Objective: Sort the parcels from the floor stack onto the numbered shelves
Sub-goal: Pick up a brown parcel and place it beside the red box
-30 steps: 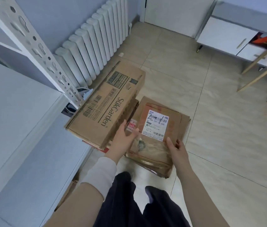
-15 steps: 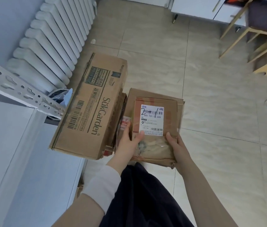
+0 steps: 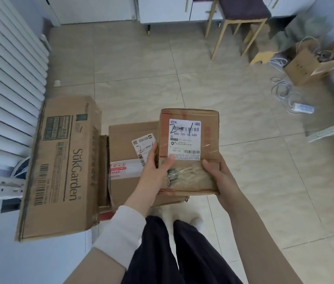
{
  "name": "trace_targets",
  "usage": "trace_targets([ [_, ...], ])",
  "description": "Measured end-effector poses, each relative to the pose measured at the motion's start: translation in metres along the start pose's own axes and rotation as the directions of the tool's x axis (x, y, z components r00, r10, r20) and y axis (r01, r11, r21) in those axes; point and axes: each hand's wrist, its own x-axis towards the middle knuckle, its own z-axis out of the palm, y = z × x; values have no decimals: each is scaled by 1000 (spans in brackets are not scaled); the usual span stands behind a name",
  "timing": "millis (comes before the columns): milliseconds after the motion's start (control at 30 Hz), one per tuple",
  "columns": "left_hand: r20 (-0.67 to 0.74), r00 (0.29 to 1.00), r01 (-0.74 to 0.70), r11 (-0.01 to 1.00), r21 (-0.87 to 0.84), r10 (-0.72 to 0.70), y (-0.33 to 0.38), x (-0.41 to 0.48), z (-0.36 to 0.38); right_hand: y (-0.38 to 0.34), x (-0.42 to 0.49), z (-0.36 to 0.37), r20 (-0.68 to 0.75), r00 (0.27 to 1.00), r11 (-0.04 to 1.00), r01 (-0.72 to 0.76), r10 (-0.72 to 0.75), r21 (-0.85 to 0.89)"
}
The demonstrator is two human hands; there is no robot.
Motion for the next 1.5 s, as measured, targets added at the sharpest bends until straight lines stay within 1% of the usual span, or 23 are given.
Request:
trace_targets([
  [100, 113, 992, -57, 996, 68, 49, 13, 0, 40, -14, -17, -34, -66, 994, 995, 92, -89, 44],
  [167, 204, 975, -108, 988, 108, 85, 19, -3, 71, -22, -30, -60, -115, 983, 985, 154, -145, 74],
  [300, 353, 928, -198, 960, 199, 119, 26, -11, 144, -33, -59, -123, -229, 949, 964, 246, -218, 101],
  [467, 506, 850, -306, 918, 251, 145, 23, -41, 255, -40, -104, -221, -387, 882, 935, 335, -269, 114],
  [567, 587, 796, -376, 881, 287, 149, 12, -58, 325, -40, -130, -281, -512, 817, 916, 379, -267, 127],
  [633, 637, 761, -394, 869, 300, 125, 2, -70, 370, -37, -148, -319, -601, 759, 906, 403, -251, 131],
  [700, 702, 705, -427, 850, 307, 101, -6, -82, 412, -34, -165, -355, -681, 694, 893, 431, -234, 133],
  [867, 808, 587, -488, 817, 307, 47, -15, -104, 502, -37, -204, -418, -814, 549, 848, 509, -188, 147],
  [1000, 872, 489, -542, 792, 283, 23, -9, -112, 558, -48, -216, -454, -872, 461, 828, 545, -166, 130],
  [1133, 928, 373, -564, 794, 226, 0, 2, -109, 614, -70, -218, -488, -927, 347, 806, 584, -142, 95],
  [1200, 952, 305, -568, 802, 184, -2, 11, -108, 638, -81, -219, -500, -944, 300, 794, 603, -137, 76],
  [1267, 967, 255, -578, 801, 155, -3, 19, -108, 660, -93, -219, -513, -957, 259, 786, 615, -127, 62],
  [1400, 979, 202, -557, 818, 142, -32, 29, -104, 696, -107, -216, -535, -977, 187, 771, 636, -104, 40],
  [1500, 985, 155, -543, 826, 154, -81, 27, -100, 716, -109, -216, -547, -986, 151, 761, 647, -72, 43],
])
